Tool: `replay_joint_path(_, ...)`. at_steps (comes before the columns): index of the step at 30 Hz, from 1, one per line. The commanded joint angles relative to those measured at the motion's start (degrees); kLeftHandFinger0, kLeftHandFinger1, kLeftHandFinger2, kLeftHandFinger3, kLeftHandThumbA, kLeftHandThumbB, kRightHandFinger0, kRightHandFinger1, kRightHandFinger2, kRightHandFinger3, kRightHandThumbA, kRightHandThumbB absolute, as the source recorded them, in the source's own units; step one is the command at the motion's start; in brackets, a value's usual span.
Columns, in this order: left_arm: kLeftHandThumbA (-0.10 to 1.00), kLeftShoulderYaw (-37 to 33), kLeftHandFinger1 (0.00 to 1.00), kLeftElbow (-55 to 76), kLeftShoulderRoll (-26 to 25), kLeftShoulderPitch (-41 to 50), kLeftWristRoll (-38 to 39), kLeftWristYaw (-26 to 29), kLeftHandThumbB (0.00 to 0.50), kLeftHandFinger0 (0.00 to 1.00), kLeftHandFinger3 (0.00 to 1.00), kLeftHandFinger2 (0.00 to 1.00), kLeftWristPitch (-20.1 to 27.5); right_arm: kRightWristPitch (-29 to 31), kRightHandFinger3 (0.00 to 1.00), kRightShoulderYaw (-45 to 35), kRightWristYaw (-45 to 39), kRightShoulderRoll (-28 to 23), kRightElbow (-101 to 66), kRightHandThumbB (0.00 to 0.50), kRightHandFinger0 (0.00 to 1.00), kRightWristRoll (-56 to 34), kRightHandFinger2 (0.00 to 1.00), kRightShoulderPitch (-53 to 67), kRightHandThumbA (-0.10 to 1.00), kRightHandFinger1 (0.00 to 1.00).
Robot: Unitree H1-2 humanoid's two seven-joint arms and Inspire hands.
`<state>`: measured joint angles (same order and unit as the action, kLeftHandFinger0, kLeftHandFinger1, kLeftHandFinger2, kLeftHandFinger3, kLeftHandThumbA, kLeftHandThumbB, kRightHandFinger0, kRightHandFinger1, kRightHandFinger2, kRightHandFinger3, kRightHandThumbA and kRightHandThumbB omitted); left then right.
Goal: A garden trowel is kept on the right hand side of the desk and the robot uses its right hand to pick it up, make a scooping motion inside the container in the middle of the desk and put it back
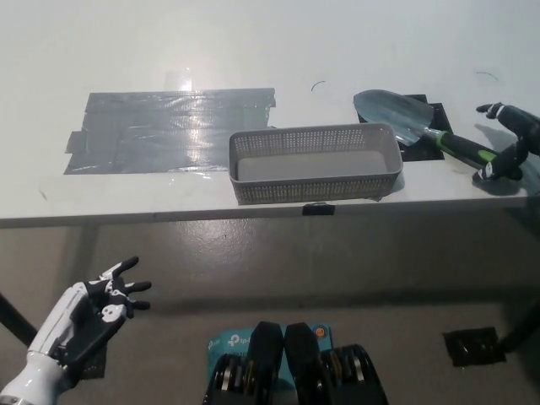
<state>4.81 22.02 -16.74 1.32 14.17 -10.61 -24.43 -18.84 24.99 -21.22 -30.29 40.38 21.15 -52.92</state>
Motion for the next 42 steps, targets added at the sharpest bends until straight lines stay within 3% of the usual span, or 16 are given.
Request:
replay_joint_path(1, 0.41, -0.6, 0.79, 1.5, -1.3, -0.3, -0.5, -1.2, 0.026, 0.73, 1.00, 0.98, 0.9, 3.6, 1.00, -1.5, 0.6, 0.0, -2.0, 0.500, 1.00, 0.5, 1.00, -1.4, 0.88, 1.00)
replay_joint_path(3, 0.41, -0.8, 0.80, 1.5, -1.3, -0.3, -0.6, -1.1, 0.017, 0.73, 1.00, 0.97, 1.0, 3.6, 1.00, -1.6, 0.4, 0.7, -2.3, 0.500, 1.00, 0.5, 1.00, -1.4, 0.86, 1.00)
replay_joint_path(4, 0.41, -0.7, 0.80, 1.6, -0.8, -0.5, -0.2, -0.7, 0.031, 0.74, 1.00, 0.97, -0.2, 3.8, 1.00, -1.5, 0.0, 1.3, -2.3, 0.478, 1.00, 0.5, 1.00, -1.5, 0.84, 1.00)
replay_joint_path(6, 0.41, -0.6, 0.81, 1.7, -0.5, -0.5, 0.0, -0.5, 0.013, 0.75, 1.00, 0.97, -0.3, 3.2, 1.00, -1.4, -0.3, 1.8, -2.7, 0.461, 1.00, 0.9, 1.00, -1.5, 0.82, 1.00)
replay_joint_path(12, 0.45, -0.5, 0.79, 1.9, -0.2, -0.5, 0.5, -0.7, 0.015, 0.73, 1.00, 0.96, 0.3, 2.2, 1.00, -1.0, -1.2, 1.7, 0.6, 0.496, 1.00, 1.7, 1.00, -1.5, 0.82, 1.00)
replay_joint_path(17, 0.52, -0.9, 0.81, 2.0, -0.7, -0.8, 0.3, -1.1, 0.051, 0.74, 1.00, 0.99, 0.5, 2.1, 1.00, -0.8, -1.1, -0.2, 4.9, 0.468, 1.00, 2.6, 1.00, -0.8, 0.82, 1.00)
replay_joint_path(21, 0.52, -1.0, 0.80, 2.0, -0.7, -0.8, 0.4, -1.3, 0.040, 0.74, 1.00, 0.97, 0.8, 2.0, 1.00, -1.0, -0.7, -0.8, 7.6, 0.493, 1.00, 3.0, 1.00, -0.8, 0.83, 1.00)
replay_joint_path(26, 0.49, -0.9, 0.78, 2.1, -0.7, -1.2, 0.9, -1.6, 0.032, 0.73, 1.00, 0.96, 0.7, 1.3, 1.00, -1.7, -0.6, -0.5, 8.4, 0.474, 1.00, 2.7, 1.00, -0.5, 0.78, 1.00)
replay_joint_path(30, 0.53, -1.3, 0.80, 1.9, -0.7, -1.7, 0.9, -2.0, 0.037, 0.75, 1.00, 0.98, 0.9, 0.8, 1.00, -2.5, -0.6, 0.5, 7.1, 0.478, 1.00, 2.1, 1.00, 0.0, 0.73, 1.00)
replay_joint_path(33, 0.60, -1.5, 0.79, 1.8, -0.7, -2.0, 0.9, -2.5, 0.069, 0.74, 1.00, 0.98, 1.8, 2.8, 1.00, -0.5, -0.6, 1.5, 7.0, 0.471, 1.00, 4.0, 1.00, -0.9, 0.77, 1.00)
replay_joint_path(36, 0.63, -1.6, 0.80, 2.0, -0.5, -2.4, 1.1, -2.7, 0.034, 0.73, 1.00, 0.99, 1.8, 3.6, 1.00, -0.1, -1.2, 2.8, 6.6, 0.491, 1.00, 3.9, 1.00, -2.2, 0.74, 1.00)
replay_joint_path(38, 0.66, -1.7, 0.80, 2.0, -0.5, -2.7, 0.9, -2.8, 0.043, 0.73, 1.00, 0.99, 1.8, 3.8, 1.00, -0.4, -1.1, 3.2, 7.1, 0.494, 1.00, 3.8, 1.00, -2.8, 0.73, 1.00)
replay_joint_path(40, 0.66, -1.5, 0.79, 1.9, -0.3, -2.6, 1.2, -2.9, 0.039, 0.73, 1.00, 0.98, 2.0, 4.3, 1.00, -0.3, -2.3, 3.2, 6.3, 0.461, 1.00, 3.7, 1.00, -3.1, 0.72, 1.00)
replay_joint_path(42, 0.69, -1.4, 0.80, 2.1, -0.3, -2.5, 1.3, -3.0, 0.057, 0.73, 1.00, 0.98, 2.1, 4.3, 1.00, -0.8, -3.3, 3.3, 7.2, 0.348, 1.00, 2.9, 1.00, -3.5, 0.58, 1.00)
